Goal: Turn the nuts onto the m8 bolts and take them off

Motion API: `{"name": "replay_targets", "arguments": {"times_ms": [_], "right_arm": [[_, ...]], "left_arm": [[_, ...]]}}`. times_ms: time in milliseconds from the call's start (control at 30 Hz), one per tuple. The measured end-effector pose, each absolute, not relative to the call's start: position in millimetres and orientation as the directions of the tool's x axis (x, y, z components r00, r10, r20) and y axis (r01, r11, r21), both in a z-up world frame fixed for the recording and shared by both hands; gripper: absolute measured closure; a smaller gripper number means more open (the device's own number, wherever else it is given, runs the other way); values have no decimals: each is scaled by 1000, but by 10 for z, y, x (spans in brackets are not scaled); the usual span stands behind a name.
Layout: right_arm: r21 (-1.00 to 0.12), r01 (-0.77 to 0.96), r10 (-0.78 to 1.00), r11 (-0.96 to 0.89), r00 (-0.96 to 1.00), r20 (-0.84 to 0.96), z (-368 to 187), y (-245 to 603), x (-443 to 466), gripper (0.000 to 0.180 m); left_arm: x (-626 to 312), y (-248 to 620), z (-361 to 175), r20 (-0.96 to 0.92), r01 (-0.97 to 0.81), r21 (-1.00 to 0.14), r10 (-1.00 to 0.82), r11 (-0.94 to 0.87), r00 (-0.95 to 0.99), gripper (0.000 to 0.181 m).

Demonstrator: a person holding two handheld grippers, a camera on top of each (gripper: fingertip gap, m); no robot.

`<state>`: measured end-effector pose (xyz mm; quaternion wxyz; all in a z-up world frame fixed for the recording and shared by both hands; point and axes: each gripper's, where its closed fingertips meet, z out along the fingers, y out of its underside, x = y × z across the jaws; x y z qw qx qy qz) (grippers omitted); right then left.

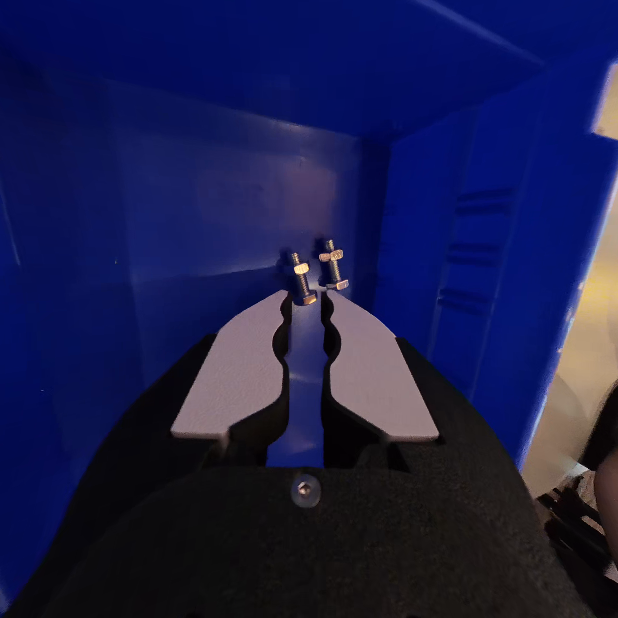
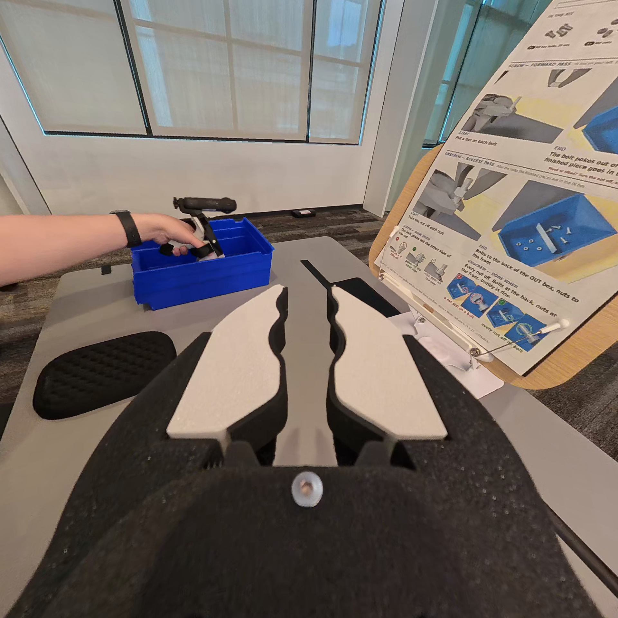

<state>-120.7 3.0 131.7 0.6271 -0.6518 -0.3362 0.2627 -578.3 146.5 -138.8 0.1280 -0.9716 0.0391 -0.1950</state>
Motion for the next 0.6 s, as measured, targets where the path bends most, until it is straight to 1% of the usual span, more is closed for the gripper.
{"name": "replay_targets", "arguments": {"times_ms": [100, 233, 400, 600], "right_arm": [[-994, 113, 771, 2, 632, 74, 1295, 53, -1193, 158], [-993, 117, 769, -1, 635, 75, 1285, 76, -1182, 158], [-993, 120, 779, -2, 623, 74, 1285, 67, -1207, 159], [-993, 118, 774, 4, 629, 77, 1303, 58, -1158, 160]], "left_arm": [[-5812, 1490, -1432, 308, -55, -253, -134, -966, 942, 163], [-5765, 1504, -1489, 284, -65, -234, -133, -970, 950, 163], [-5773, 1533, -1520, 210, -91, -234, -142, -968, 967, 172], [-5829, 1516, -1523, 182, -90, -244, -137, -965, 974, 172]]}}
